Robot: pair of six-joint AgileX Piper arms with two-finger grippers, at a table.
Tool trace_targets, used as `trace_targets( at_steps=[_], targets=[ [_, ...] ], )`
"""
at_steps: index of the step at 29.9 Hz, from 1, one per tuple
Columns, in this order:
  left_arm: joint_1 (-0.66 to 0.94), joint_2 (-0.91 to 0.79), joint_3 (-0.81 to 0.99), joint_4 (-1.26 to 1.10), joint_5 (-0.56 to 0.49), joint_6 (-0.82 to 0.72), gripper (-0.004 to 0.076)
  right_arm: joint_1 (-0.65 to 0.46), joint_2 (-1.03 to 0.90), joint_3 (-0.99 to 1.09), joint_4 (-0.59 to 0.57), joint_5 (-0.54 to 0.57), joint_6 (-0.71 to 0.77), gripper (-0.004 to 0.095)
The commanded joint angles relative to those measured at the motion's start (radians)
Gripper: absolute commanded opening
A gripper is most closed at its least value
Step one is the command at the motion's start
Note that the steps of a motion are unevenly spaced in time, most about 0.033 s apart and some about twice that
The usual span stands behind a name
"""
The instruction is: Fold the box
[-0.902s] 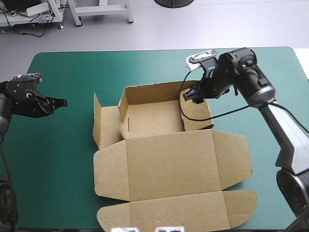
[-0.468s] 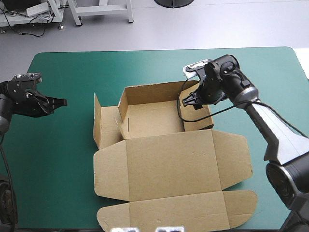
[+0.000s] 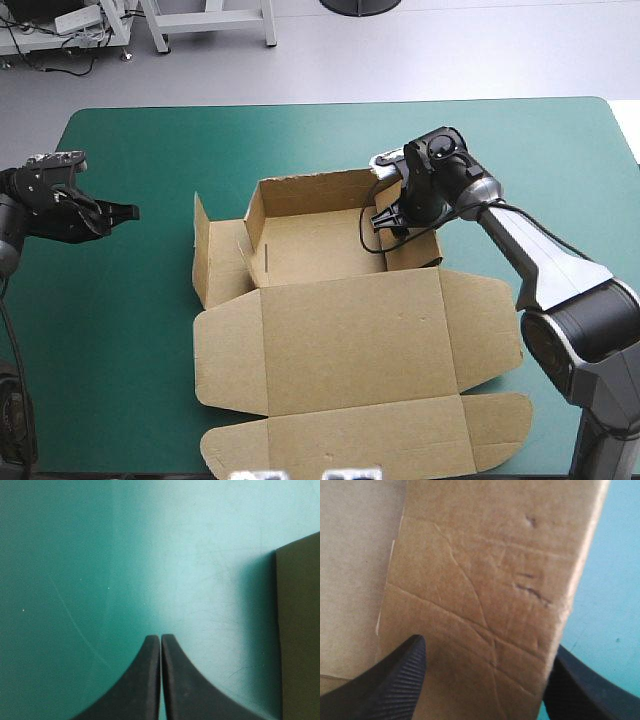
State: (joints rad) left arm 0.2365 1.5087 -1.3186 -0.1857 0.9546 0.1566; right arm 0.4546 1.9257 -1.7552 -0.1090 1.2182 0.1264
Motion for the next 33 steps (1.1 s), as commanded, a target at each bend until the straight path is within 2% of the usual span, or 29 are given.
trace_targets(
  at_steps=[1,7,13,25,31,33],
  targets=[
    [0.001,-0.033,-0.026,-0.022,-0.026,0.000,-0.0003,-0.002,-0.051,-0.024,-0.012,-0.042,0.006,0.0534],
    [0.001,-0.033,-0.026,-0.022,-0.024,0.000,-0.0003,-0.034,-0.045,-0.024,0.016,-0.056,-0.009,0.0192],
    [0.001,-0.033,-0.026,-0.040,-0.024,0.021,-0.0003,-0.084,-0.045,-0.024,0.081,-0.045,-0.074,-0.0011],
    [0.001,-0.033,-0.026,-0.056,-0.024,0.027,-0.0003,-0.169,-0.065,-0.075,0.109,-0.018,-0.183,-0.0024],
    [0.001,-0.017,-0.026,-0.086,-0.040,0.031,-0.0003,-0.273,-0.127,-0.196,0.281,0.025,-0.282,-0.0024],
    [0.001,0.000,-0.026,-0.140,-0.046,0.075,-0.0003,-0.322,-0.148,-0.240,0.339,0.031,-0.300,-0.0025]
  ],
)
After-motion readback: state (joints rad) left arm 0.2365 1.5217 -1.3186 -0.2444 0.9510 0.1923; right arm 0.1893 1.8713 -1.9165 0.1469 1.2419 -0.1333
